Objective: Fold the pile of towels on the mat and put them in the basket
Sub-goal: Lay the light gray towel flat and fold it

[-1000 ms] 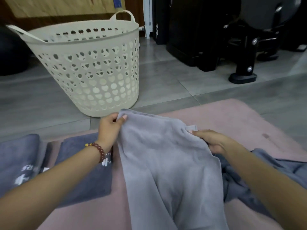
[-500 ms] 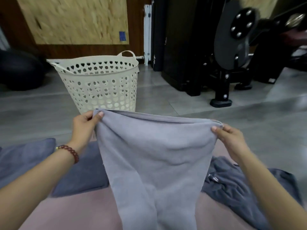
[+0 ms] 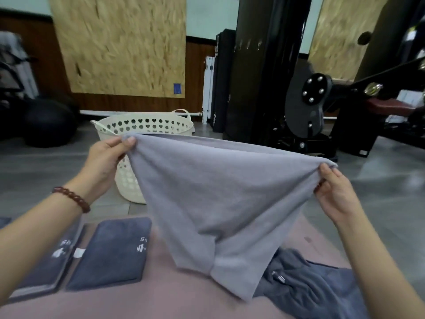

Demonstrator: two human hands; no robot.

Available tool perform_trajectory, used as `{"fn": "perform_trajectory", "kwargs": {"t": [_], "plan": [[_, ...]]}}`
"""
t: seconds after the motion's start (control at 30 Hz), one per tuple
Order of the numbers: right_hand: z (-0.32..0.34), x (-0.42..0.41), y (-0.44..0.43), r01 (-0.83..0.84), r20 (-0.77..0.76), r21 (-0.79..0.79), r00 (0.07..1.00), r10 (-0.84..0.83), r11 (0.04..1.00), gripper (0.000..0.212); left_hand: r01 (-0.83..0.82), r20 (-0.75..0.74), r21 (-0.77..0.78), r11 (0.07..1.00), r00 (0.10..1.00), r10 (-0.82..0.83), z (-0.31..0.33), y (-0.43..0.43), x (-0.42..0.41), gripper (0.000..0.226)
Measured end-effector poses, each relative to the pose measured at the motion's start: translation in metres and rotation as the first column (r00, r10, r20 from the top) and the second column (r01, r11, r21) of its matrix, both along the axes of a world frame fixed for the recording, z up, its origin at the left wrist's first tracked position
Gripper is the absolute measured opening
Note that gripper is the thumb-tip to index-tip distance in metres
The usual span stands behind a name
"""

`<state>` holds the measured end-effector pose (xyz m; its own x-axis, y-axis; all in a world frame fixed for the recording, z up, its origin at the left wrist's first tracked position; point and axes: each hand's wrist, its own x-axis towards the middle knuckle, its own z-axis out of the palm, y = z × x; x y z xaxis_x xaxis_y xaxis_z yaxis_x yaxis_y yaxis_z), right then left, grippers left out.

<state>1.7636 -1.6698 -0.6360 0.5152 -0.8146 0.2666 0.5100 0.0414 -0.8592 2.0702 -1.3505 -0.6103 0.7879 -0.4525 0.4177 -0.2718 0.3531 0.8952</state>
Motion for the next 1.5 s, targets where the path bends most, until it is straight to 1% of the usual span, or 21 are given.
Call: {"fn": "perform_trajectory", "kwargs": {"t": [0.03, 0.1, 0.13, 0.17, 0.23, 0.27, 0.3, 0.4, 0.47, 0.57, 0.6, 0.7, 0.77, 0.87, 0.93, 1.03, 1.1, 1.2, 1.27, 1.33, 1.5], "plan": [[0.006, 0.003, 0.002, 0.014, -0.012, 0.009, 1.0, -0.014, 1.0, 0.012, -0.031, 0.025, 0.031, 0.999, 0.999, 0.03, 0.004, 0.001, 0.0, 0.013], [0.011, 0.012, 0.002, 0.038, -0.1, -0.015, 0.994, -0.039, 0.999, 0.045, -0.101, 0.063, 0.104, 0.989, 0.993, 0.095, 0.01, -0.003, -0.003, 0.016], [0.011, 0.016, 0.001, 0.05, -0.13, -0.025, 0.99, -0.053, 0.998, 0.055, -0.125, 0.057, 0.111, 0.986, 0.991, 0.119, 0.011, -0.006, -0.004, 0.012], [0.011, 0.02, 0.001, 0.062, -0.124, -0.023, 0.99, -0.064, 0.998, 0.047, -0.141, 0.043, 0.095, 0.985, 0.99, 0.138, 0.01, -0.008, -0.006, 0.008], [0.013, 0.026, -0.002, 0.071, -0.078, -0.007, 0.994, -0.071, 0.997, 0.013, -0.19, 0.006, 0.027, 0.981, 0.982, 0.19, 0.009, -0.01, -0.007, 0.004], [0.014, 0.027, -0.002, 0.093, -0.081, -0.012, 0.992, -0.093, 0.996, 0.008, -0.225, 0.013, -0.004, 0.974, 0.974, 0.225, 0.009, -0.01, -0.007, 0.005], [0.015, 0.027, -0.001, 0.135, -0.1, -0.045, 0.985, -0.139, 0.99, 0.009, -0.262, 0.059, -0.017, 0.965, 0.963, 0.263, 0.01, -0.009, -0.006, 0.006], [0.021, 0.03, 0.006, 0.309, -0.173, -0.194, 0.923, -0.343, 0.931, 0.007, -0.381, 0.327, 0.041, 0.924, 0.879, 0.348, 0.014, -0.004, -0.005, 0.009], [0.028, 0.035, 0.008, 0.374, -0.171, -0.271, 0.888, -0.427, 0.887, 0.008, -0.45, 0.398, 0.042, 0.892, 0.827, 0.398, 0.013, -0.002, -0.003, 0.012], [0.036, 0.04, 0.011, 0.425, -0.126, -0.344, 0.863, -0.49, 0.837, 0.009, -0.467, 0.325, -0.018, 0.884, 0.833, 0.447, 0.009, -0.004, -0.006, 0.012], [0.036, 0.041, 0.014, 0.442, -0.11, -0.323, 0.861, -0.497, 0.837, 0.006, -0.47, 0.309, -0.029, 0.882, 0.835, 0.455, 0.007, -0.006, -0.008, 0.011], [0.03, 0.042, 0.024, 0.487, -0.05, -0.253, 0.857, -0.513, 0.836, 0.015, -0.497, 0.268, -0.064, 0.865, 0.827, 0.495, 0.003, -0.013, -0.015, 0.01], [0.019, 0.038, 0.033, 0.525, -0.01, -0.259, 0.838, -0.545, 0.811, 0.02, -0.527, 0.235, -0.099, 0.844, 0.812, 0.534, -0.001, -0.014, -0.021, 0.009], [-0.003, 0.027, 0.057, 0.613, 0.079, -0.368, 0.77, -0.633, 0.699, 0.034, -0.567, 0.265, -0.179, 0.804, 0.759, 0.594, -0.007, -0.005, -0.036, 0.01], [-0.014, 0.017, 0.074, 0.666, 0.155, -0.423, 0.722, -0.675, 0.615, 0.041, -0.545, 0.308, -0.222, 0.809, 0.748, 0.588, -0.007, 0.005, -0.045, 0.011], [-0.009, 0.008, 0.081, 0.689, 0.187, -0.431, 0.7, -0.689, 0.583, 0.039, -0.534, 0.283, -0.264, 0.803, 0.753, 0.594, -0.003, 0.013, -0.048, 0.012], [0.002, 0.012, 0.073, 0.676, 0.137, -0.4, 0.712, -0.689, 0.619, 0.03, -0.551, 0.232, -0.286, 0.784, 0.754, 0.614, -0.001, 0.009, -0.047, 0.011], [0.004, 0.028, 0.051, 0.594, -0.06, -0.402, 0.742, -0.667, 0.697, 0.023, -0.564, 0.211, -0.23, 0.793, 0.766, 0.607, -0.01, -0.009, -0.04, 0.014], [-0.016, 0.041, 0.034, 0.515, -0.228, -0.435, 0.731, -0.644, 0.739, 0.026, -0.546, 0.178, -0.102, 0.832, 0.813, 0.555, -0.033, -0.024, -0.024, 0.014], [-0.05, 0.053, 0.018, 0.473, -0.365, -0.411, 0.699, -0.616, 0.78, 0.026, -0.522, 0.162, 0.06, 0.851, 0.846, 0.507, -0.067, -0.037, -0.003, 0.014], [-0.147, 0.084, -0.025, 0.348, -0.631, -0.397, 0.569, -0.528, 0.849, 0.026, -0.442, 0.224, 0.377, 0.814, 0.896, 0.383, -0.158, -0.066, 0.051, 0.022]]}}
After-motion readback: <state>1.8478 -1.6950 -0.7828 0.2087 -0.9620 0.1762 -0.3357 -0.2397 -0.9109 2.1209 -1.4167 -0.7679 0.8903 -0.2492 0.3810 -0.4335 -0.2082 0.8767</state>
